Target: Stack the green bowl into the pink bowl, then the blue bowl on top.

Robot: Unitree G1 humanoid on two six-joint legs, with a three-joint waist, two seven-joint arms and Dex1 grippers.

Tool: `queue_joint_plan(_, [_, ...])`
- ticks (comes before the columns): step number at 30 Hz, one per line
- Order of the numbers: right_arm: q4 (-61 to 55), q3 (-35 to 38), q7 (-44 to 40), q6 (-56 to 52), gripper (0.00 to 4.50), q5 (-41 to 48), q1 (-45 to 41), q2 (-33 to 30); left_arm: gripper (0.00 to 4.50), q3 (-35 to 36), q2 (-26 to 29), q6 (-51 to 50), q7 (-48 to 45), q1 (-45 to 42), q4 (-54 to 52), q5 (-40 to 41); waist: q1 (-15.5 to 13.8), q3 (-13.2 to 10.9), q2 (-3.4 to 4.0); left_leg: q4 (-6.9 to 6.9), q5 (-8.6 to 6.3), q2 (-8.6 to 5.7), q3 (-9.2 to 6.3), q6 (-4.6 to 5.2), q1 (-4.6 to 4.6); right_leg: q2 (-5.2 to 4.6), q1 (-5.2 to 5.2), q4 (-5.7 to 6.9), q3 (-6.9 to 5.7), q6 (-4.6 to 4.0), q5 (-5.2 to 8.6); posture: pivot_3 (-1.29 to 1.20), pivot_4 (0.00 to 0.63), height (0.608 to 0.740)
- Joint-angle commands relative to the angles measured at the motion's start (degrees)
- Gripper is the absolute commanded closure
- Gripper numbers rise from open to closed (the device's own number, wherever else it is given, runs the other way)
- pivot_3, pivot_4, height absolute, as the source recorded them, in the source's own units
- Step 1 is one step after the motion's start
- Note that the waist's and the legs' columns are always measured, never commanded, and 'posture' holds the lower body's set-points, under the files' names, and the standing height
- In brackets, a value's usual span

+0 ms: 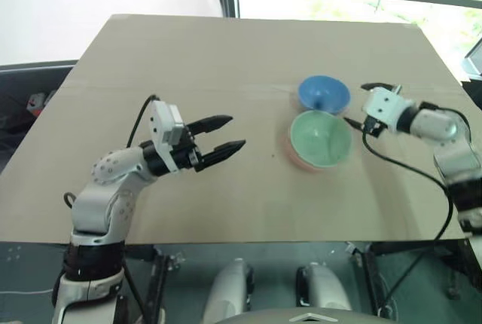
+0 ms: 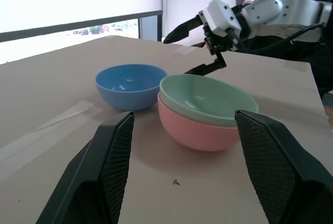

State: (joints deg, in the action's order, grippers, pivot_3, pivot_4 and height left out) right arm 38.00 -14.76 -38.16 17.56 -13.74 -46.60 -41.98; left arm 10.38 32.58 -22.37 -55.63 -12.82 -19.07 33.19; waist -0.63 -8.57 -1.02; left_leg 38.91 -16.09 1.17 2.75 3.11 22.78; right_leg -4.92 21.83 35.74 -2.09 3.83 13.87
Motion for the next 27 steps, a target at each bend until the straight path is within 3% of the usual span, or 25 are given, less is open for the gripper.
queue_joint_plan(1, [13.24, -4.20, 3.60, 10.93, 0.08, -6.71, -6.74, 2.26, 1.22, 1.70, 0.45, 0.04, 2.44, 1.94, -5.12, 1.61, 0.28, 0.00, -0.01, -0.01, 0.00, 0.00, 0.03, 0.00, 0.00, 0.00, 0.00, -0.03, 0.01, 0.00, 0.00, 0.00, 0.150, 0.740])
queue_joint_plan(7, [24.51, -7.98, 6.67, 18.40, 0.08, -11.51, -11.85, 6.98, 1.22, 2.24, 0.67, 0.54, 4.70, 3.84, -6.83, 2.02, 1.55, 0.00, 0.02, -0.27, 0.05, 0.01, 0.02, -0.09, -0.01, -0.01, 0.01, -0.02, -0.06, 0.01, -0.01, 0.00, 0.150, 0.740])
queue_joint_plan(10, [28.07, -8.45, 7.40, 18.76, 0.76, -12.66, -13.29, 8.44, 1.22, 2.03, 0.67, 0.88, 5.23, 4.20, -7.15, 1.99, 1.76, 0.00, 0.00, -0.26, 0.09, 0.03, 0.02, -0.16, -0.06, 0.00, -0.01, -0.05, -0.07, 0.01, -0.01, 0.00, 0.150, 0.740])
queue_joint_plan(14, [30.16, -9.02, 10.53, 19.65, 2.11, -14.93, -14.98, 8.26, 1.22, 1.87, 0.77, 1.46, 5.20, 3.71, -6.63, 1.74, 1.69, 0.00, 0.01, -0.27, 0.20, 0.05, -0.04, -0.34, -0.17, 0.02, -0.03, 0.03, -0.10, 0.00, -0.01, 0.00, 0.150, 0.740])
queue_joint_plan(17, [30.53, -9.06, 12.02, 20.70, 3.44, -15.89, -15.49, 7.51, 1.22, 1.35, 0.64, 1.99, 4.88, 2.96, -5.71, 1.51, 1.69, 0.00, 0.01, -0.28, 0.21, 0.05, -0.05, -0.36, -0.17, 0.02, -0.02, 0.05, -0.09, -0.01, -0.01, 0.00, 0.150, 0.740])
queue_joint_plan(19, [29.97, -9.06, 12.84, 21.62, 3.98, -16.49, -15.42, 6.69, 1.22, 0.71, 0.35, 2.38, 4.65, 2.32, -4.96, 1.19, 1.63, 0.00, 0.01, -0.31, 0.21, 0.05, -0.05, -0.36, -0.17, 0.02, -0.02, 0.04, -0.09, -0.01, -0.01, 0.00, 0.150, 0.740])
queue_joint_plan(20, [29.13, -8.55, 12.49, 22.33, 4.49, -16.10, -15.35, 5.81, 1.22, 0.22, 0.09, 2.60, 4.66, 1.85, -4.44, 0.89, 1.63, -0.01, 0.02, -0.40, 0.21, 0.04, -0.05, -0.36, -0.16, 0.01, -0.01, 0.03, -0.09, -0.01, -0.01, 0.00, 0.150, 0.740])
queue_joint_plan(22, [26.73, -5.90, 9.87, 23.30, 4.49, -12.86, -15.15, 4.38, 1.22, -0.62, -0.29, 3.15, 4.70, 1.06, -3.40, 0.31, 1.55, -0.03, 0.06, -0.48, 0.21, 0.03, -0.04, -0.36, -0.14, 0.01, 0.01, 0.03, -0.10, -0.01, -0.01, 0.00, 0.150, 0.740])
queue_joint_plan(24, [21.33, -0.84, 2.05, 21.23, 4.49, -3.92, -13.65, 4.12, 1.22, -1.09, -0.64, 3.50, 4.94, 0.45, -2.35, -0.18, 1.61, -0.04, 0.07, -0.50, 0.21, 0.03, -0.04, -0.35, -0.13, 0.01, 0.01, 0.02, -0.10, 0.00, -0.01, 0.00, 0.150, 0.740])
queue_joint_plan(27, [3.27, 3.05, -10.59, 13.52, 4.49, 8.35, -6.56, 2.03, 1.22, -1.66, -1.04, 4.45, 5.17, -0.05, -1.01, -1.25, 1.59, -0.03, 0.07, -0.54, 0.21, 0.10, -0.06, -0.35, -0.11, 0.02, -0.01, 0.00, -0.13, 0.00, -0.01, 0.00, 0.150, 0.740])
